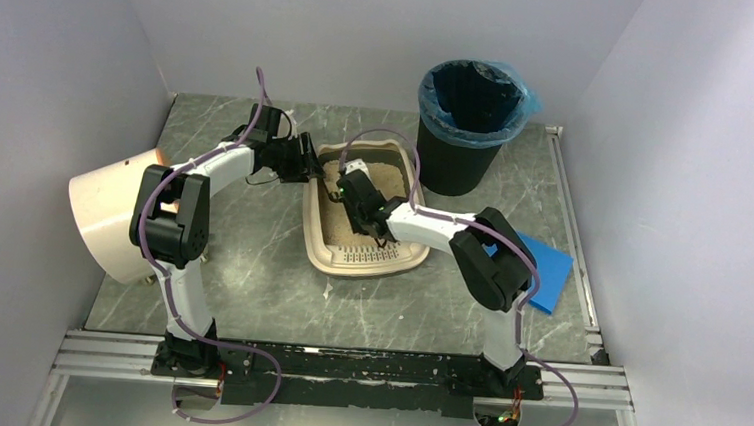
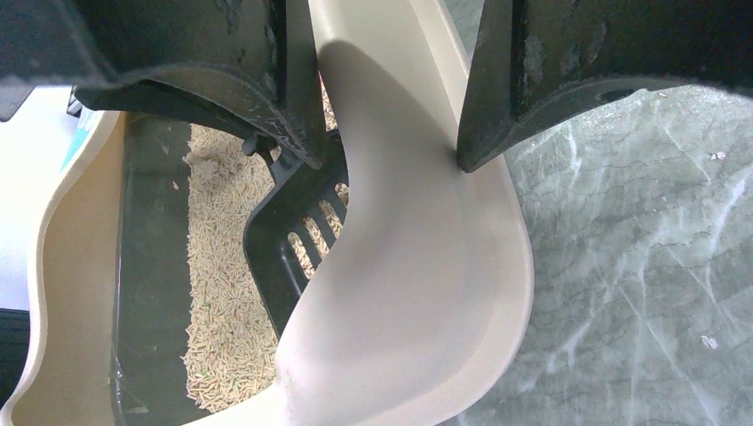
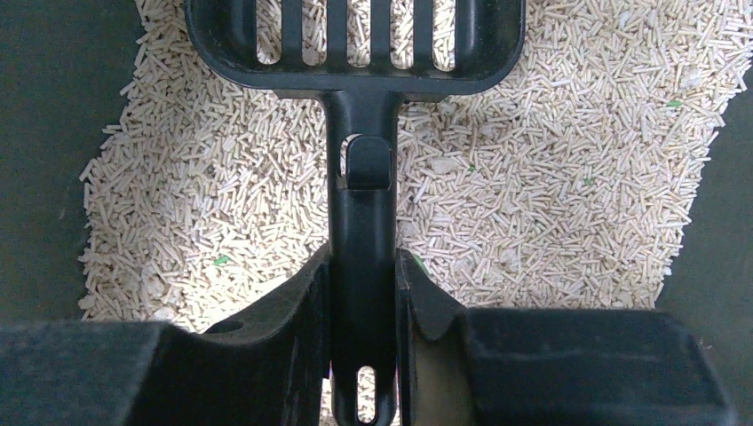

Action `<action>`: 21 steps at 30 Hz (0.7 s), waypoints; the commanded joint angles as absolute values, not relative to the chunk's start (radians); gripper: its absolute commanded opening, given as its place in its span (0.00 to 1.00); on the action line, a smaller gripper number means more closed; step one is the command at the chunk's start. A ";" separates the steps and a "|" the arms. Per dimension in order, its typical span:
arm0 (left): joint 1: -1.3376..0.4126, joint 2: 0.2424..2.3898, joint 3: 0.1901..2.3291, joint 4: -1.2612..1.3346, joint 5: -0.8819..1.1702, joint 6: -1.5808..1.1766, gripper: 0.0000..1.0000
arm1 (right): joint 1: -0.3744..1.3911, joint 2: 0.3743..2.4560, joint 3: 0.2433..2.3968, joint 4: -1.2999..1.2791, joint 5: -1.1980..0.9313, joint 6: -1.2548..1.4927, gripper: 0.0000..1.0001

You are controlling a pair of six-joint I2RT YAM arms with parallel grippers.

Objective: Clean the litter box

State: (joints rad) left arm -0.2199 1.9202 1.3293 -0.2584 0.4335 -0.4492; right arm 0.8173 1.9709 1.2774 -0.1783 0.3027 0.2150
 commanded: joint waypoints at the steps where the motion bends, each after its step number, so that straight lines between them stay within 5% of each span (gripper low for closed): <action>1: -0.232 1.911 1.339 -0.276 0.434 -0.448 0.61 | 0.815 1.929 1.236 -0.074 0.313 0.170 0.00; 21: -0.232 1.849 1.333 -0.280 0.422 -0.470 0.61 | 0.815 1.874 1.078 0.195 0.331 0.143 0.00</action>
State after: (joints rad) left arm -0.2214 1.9152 1.3293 -0.2619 0.4320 -0.4507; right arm 0.8173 1.9369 1.1187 0.0731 0.3107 0.1600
